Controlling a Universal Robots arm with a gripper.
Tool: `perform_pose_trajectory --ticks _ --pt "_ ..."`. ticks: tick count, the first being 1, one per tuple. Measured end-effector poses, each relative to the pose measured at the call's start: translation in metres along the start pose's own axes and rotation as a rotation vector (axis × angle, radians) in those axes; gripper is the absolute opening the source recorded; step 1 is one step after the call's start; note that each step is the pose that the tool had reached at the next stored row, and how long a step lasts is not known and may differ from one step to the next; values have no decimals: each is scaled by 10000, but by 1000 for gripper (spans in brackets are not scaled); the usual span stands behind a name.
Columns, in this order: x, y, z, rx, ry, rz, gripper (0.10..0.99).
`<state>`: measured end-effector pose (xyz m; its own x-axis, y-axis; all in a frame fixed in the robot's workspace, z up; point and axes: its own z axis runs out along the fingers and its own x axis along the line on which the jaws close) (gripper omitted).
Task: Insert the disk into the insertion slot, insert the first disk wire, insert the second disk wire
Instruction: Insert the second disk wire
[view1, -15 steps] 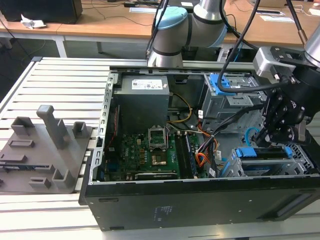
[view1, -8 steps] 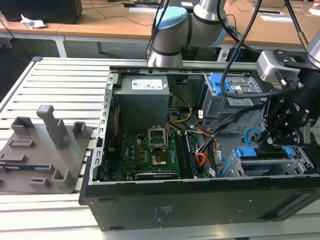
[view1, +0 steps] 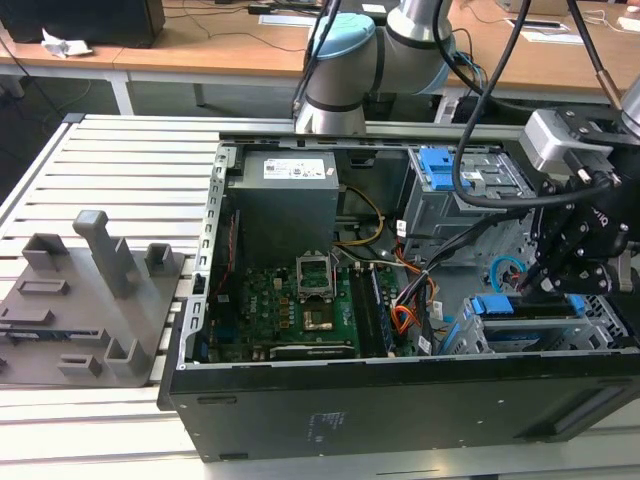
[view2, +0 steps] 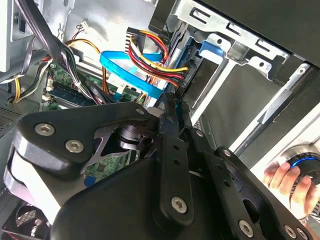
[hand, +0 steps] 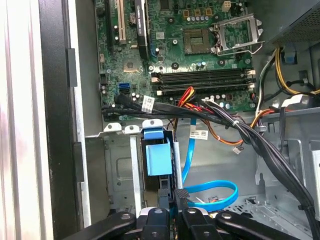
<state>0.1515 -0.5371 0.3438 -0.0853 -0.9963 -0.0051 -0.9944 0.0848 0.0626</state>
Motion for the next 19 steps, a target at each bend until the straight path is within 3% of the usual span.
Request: perform_pose_trajectory --ticks 19 --pt "11 -7 62 -1 -9 -3 176"
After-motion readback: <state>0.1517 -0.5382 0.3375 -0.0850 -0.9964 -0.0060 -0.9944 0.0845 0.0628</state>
